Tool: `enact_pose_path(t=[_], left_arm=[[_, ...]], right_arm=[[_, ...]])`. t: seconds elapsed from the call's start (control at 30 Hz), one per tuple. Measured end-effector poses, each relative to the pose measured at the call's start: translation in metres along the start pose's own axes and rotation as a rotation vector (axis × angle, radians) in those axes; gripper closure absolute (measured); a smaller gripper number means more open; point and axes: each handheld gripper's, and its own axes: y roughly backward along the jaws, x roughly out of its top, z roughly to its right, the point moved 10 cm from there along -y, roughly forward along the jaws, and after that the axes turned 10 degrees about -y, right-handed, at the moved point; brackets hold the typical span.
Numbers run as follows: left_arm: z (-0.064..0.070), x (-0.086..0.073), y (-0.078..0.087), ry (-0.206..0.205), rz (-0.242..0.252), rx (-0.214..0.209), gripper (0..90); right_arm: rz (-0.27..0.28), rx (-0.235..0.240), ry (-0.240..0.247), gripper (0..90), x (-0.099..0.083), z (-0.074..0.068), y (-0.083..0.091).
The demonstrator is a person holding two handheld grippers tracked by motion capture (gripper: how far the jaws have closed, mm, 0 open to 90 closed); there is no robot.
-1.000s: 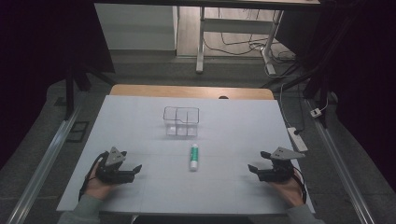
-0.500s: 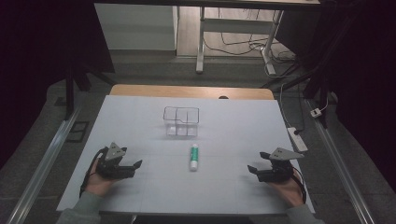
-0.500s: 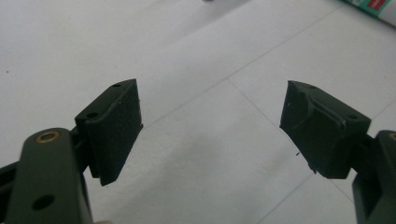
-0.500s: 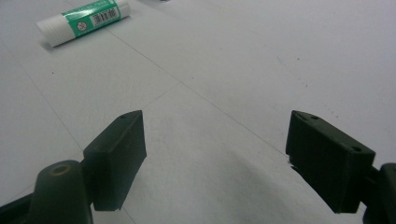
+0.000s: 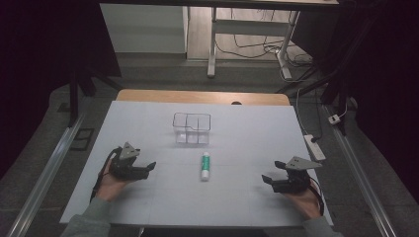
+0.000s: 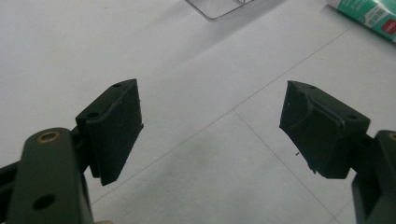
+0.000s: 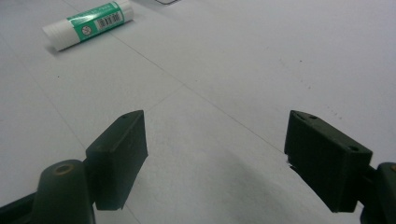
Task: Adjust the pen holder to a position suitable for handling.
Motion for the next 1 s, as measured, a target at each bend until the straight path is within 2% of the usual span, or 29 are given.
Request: enact_pose_path(t=[0.13,0.47,0.53,0.6,0.73,0.87,1.0], left_arm=[[-0.002,0.007,-0.006,0.001,-0.009,-0.001,21.5],[-0.008,0.018,-0.023,-0.010,-0.030,-0.005,22.5],[-0.011,0.019,-0.026,-0.019,-0.048,0.022,22.5],[-0.011,0.019,-0.027,-0.026,-0.055,0.030,22.8],[-0.014,0.024,-0.034,-0.027,-0.058,0.027,23.1],[-0.016,0.029,-0.038,-0.025,-0.051,0.023,24.5],[-0.018,0.032,-0.044,-0.029,-0.050,0.029,26.3]], right_arm=[[0.012,0.008,-0.003,20.4,0.001,-0.001,0.000],[-0.002,0.000,0.003,20.7,-0.001,0.000,-0.002],[0.000,0.025,-0.015,20.7,0.000,-0.002,-0.002],[0.015,0.055,-0.041,20.7,0.001,-0.005,-0.002],[0.018,0.062,-0.050,20.7,0.002,-0.005,-0.001],[0.012,0.047,-0.037,20.8,0.001,-0.004,-0.002],[0.021,0.058,-0.047,21.0,0.002,-0.005,-0.002]])
